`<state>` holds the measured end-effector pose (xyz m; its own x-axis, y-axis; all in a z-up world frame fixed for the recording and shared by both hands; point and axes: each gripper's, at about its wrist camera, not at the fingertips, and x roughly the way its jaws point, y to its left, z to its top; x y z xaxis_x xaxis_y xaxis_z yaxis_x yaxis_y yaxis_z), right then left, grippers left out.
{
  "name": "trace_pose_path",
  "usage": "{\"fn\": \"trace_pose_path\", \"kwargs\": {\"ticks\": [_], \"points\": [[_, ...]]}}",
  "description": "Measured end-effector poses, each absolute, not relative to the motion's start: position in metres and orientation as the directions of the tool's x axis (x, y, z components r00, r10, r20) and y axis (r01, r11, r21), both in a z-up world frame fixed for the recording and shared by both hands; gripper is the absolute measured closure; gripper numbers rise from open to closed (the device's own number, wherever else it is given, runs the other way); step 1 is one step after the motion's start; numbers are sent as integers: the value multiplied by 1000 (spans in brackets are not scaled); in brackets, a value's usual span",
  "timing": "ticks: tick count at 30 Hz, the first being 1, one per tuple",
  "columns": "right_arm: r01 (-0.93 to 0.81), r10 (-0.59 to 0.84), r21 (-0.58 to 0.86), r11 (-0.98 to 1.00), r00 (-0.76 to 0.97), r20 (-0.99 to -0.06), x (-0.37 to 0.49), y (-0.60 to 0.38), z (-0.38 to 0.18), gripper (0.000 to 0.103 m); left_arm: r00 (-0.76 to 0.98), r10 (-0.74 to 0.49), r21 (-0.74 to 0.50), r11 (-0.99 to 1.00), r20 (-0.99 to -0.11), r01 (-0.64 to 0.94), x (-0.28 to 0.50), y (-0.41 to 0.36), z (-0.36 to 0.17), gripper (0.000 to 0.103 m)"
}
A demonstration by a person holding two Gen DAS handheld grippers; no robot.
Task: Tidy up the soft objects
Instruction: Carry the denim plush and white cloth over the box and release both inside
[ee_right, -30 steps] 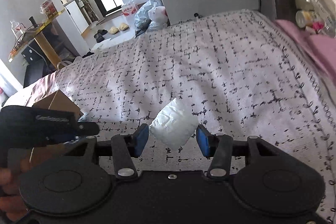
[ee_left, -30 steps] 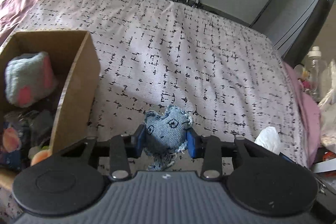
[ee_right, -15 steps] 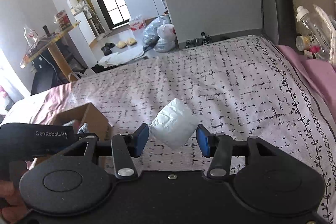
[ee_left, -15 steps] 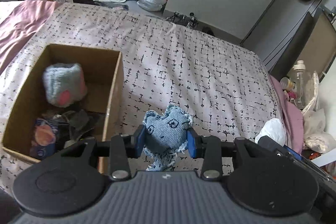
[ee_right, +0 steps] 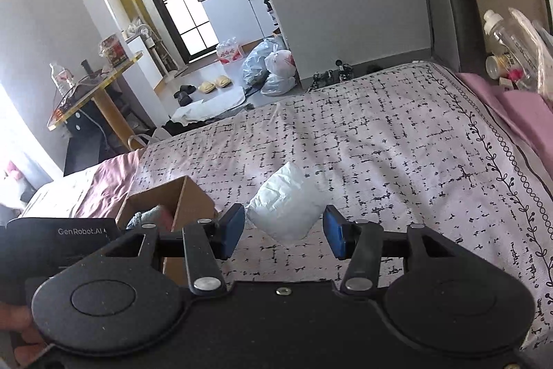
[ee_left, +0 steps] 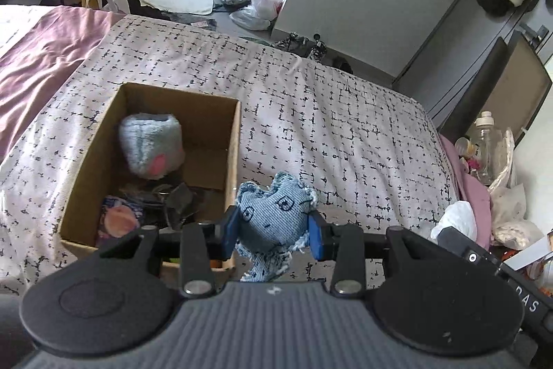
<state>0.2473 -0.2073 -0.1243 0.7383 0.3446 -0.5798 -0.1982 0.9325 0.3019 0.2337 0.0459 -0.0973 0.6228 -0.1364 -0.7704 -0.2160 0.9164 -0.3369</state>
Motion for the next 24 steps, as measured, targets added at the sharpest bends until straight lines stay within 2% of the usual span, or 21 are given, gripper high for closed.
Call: {"fn": "trace_pose_path", "kwargs": {"ticks": [24], "points": [[-310,392,239,920,739,-548,244,-128,-109,54,667,-119,-411,861,-736,-300,224,139,-93,63]]}}
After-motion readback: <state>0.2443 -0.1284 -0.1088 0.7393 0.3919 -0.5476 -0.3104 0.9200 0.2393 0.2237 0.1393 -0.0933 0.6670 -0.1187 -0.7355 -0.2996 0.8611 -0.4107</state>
